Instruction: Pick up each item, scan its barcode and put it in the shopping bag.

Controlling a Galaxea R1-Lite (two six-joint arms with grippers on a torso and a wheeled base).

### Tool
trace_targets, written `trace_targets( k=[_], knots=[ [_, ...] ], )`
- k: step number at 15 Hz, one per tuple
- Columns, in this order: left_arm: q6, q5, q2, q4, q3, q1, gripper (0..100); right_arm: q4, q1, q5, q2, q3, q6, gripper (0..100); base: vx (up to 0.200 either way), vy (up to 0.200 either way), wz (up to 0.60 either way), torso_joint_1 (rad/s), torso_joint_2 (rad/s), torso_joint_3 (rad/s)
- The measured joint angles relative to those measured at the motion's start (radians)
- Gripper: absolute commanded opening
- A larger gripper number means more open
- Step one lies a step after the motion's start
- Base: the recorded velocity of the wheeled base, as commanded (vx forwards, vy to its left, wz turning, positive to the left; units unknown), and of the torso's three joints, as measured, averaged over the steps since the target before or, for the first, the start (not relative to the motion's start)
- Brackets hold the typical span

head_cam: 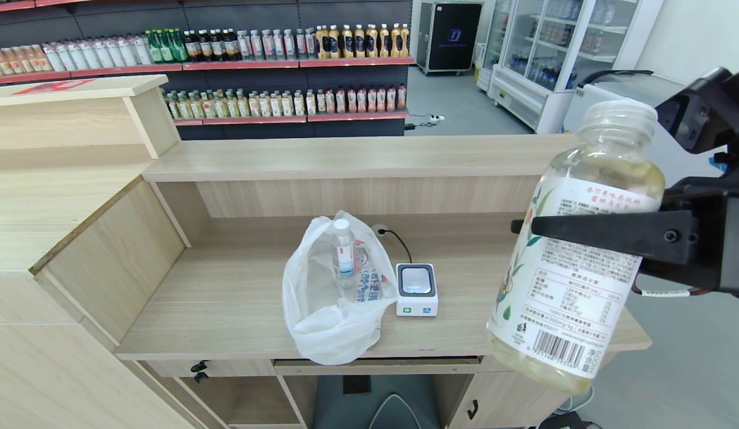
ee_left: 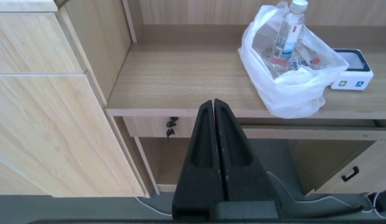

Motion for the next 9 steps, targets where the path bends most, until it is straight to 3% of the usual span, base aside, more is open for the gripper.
trace_targets(
  k=[9],
  knots=[
    [0.0, 0.0, 0.0, 0.0, 0.0, -0.001, 0, -0.013, 0.051, -0.001, 0.011, 0.016, -0.073, 0, 0.0, 0.0, 0.0, 0.0, 0.0, 0.0]
  ],
)
